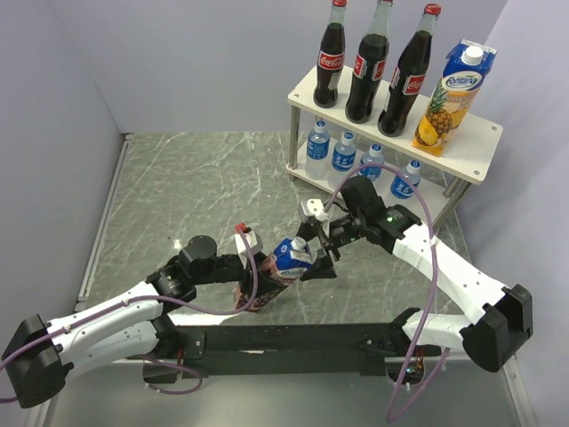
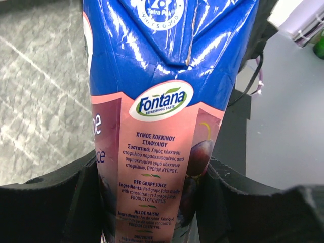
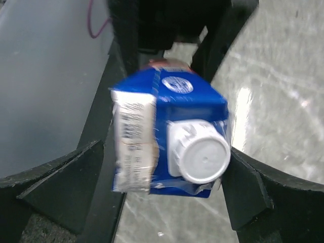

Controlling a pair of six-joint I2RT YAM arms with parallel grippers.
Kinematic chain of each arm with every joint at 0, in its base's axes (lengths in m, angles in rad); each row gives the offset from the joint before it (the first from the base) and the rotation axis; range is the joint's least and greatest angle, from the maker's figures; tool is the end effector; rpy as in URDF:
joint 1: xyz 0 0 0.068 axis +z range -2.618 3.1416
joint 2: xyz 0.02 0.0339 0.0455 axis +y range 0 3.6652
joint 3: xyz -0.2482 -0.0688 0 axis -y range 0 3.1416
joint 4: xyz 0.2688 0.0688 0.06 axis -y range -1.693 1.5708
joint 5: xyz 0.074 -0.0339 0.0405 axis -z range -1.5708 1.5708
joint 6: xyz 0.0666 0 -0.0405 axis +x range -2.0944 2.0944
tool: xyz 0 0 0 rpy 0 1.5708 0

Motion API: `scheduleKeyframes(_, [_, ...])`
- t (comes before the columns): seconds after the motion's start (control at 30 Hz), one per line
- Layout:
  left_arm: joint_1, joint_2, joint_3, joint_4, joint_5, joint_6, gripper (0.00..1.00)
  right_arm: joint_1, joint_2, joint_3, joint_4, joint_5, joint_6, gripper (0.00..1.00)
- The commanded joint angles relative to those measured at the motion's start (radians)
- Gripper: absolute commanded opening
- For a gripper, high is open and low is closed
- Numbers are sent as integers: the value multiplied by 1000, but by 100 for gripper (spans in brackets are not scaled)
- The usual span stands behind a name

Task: Place and organize the beverage onto the shelf
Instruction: Adjust the drink at the center of the board.

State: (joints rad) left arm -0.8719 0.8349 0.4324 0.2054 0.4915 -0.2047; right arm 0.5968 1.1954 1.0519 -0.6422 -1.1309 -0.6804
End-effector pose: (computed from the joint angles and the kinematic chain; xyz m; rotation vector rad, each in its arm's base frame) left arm 0.1396 -0.2150 0.2214 0.9757 1.6409 -1.1889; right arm 0.1944 0.2049 0.2930 -1.6360 1.3102 1.2502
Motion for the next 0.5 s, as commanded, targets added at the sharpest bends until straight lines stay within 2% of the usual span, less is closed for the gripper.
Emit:
scheduleKeyframes(0.0, [-1,-40,144,356,73,-21,38,20,-57,-46,186,98,196,98])
scheduleKeyframes(0.23, [-3,-34,138,382,30,-10,38,78,-39,-24,191,131,272,96])
scheduleKeyframes(0.33, [-2,-22,131,414,16,-12,38,104,-40,-17,193,138,294,86])
scheduleKeyframes(0.37, [-3,-19,131,419,12,-12,39,106,-37,-10,185,134,294,78])
scheduleKeyframes(0.43, [-2,-11,128,433,4,-10,39,106,-27,19,138,134,282,68])
scheduleKeyframes(0.47, [-3,-10,126,436,2,-12,39,106,-23,32,118,134,260,56])
